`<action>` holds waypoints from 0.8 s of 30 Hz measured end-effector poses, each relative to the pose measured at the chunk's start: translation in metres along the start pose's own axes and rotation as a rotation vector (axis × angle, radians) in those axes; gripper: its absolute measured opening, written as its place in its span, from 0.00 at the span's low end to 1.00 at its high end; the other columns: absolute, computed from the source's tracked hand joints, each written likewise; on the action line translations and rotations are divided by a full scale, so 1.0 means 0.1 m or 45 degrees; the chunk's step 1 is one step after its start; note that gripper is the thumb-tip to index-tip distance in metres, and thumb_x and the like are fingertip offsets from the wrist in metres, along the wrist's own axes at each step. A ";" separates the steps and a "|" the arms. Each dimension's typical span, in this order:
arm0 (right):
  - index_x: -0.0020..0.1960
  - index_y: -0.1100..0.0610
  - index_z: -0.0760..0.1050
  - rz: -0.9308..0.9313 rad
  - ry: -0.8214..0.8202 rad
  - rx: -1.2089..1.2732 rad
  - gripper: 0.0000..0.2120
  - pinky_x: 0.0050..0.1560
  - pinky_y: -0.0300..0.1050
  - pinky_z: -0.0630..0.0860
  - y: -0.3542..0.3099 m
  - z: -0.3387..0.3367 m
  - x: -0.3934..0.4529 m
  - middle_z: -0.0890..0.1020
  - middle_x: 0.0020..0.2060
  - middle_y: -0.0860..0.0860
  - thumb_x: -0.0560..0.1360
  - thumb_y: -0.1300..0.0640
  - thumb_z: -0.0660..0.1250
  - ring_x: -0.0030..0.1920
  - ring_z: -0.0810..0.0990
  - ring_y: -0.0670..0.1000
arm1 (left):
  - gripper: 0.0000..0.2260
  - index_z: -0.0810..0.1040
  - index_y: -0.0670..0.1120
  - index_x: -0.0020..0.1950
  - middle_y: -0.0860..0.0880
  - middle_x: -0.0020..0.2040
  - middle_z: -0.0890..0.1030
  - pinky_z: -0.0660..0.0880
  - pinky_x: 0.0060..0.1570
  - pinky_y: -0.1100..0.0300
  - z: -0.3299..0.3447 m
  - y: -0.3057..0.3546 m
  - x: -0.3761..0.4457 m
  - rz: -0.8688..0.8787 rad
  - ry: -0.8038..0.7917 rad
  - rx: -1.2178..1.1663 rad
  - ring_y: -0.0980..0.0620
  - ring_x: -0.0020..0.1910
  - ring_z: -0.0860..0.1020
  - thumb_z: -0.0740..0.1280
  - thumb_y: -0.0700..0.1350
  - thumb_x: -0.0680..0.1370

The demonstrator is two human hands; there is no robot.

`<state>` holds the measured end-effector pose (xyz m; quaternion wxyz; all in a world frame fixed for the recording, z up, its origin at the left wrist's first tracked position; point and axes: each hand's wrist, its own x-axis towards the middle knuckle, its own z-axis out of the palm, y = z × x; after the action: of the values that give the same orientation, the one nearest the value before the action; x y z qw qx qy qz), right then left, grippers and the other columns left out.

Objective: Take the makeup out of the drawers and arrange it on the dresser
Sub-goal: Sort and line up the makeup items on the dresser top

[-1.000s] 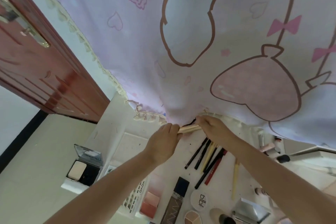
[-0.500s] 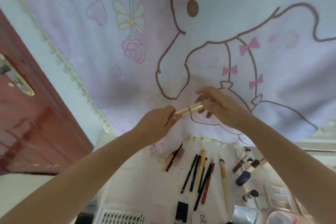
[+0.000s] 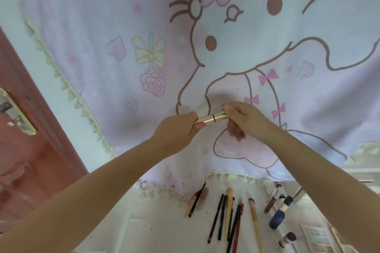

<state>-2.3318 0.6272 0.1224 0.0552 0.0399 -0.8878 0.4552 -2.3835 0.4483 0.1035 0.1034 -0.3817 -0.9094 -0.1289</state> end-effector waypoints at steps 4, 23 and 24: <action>0.40 0.52 0.70 -0.122 0.128 0.130 0.12 0.30 0.37 0.71 0.03 -0.05 0.06 0.75 0.30 0.52 0.78 0.64 0.57 0.26 0.74 0.44 | 0.10 0.63 0.47 0.46 0.56 0.30 0.63 0.61 0.28 0.63 -0.01 0.03 0.10 0.006 0.034 -0.052 0.54 0.27 0.65 0.50 0.51 0.81; 0.48 0.46 0.72 -0.167 0.109 0.165 0.15 0.41 0.33 0.75 0.15 -0.19 -0.06 0.76 0.40 0.45 0.73 0.67 0.65 0.38 0.77 0.39 | 0.15 0.71 0.44 0.63 0.47 0.57 0.72 0.67 0.52 0.62 -0.06 0.09 0.15 0.062 0.082 0.265 0.50 0.57 0.69 0.52 0.48 0.82; 0.50 0.46 0.72 -0.078 0.067 0.207 0.11 0.37 0.35 0.75 0.12 -0.20 -0.07 0.77 0.39 0.46 0.75 0.62 0.63 0.36 0.78 0.42 | 0.15 0.71 0.44 0.63 0.47 0.57 0.72 0.67 0.51 0.62 -0.07 0.10 0.14 0.069 0.090 0.255 0.49 0.57 0.69 0.52 0.48 0.82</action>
<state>-2.3252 0.6508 0.1231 0.0888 0.0595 -0.8444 0.5249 -2.3850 0.4625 0.1158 0.1765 -0.3889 -0.9029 -0.0477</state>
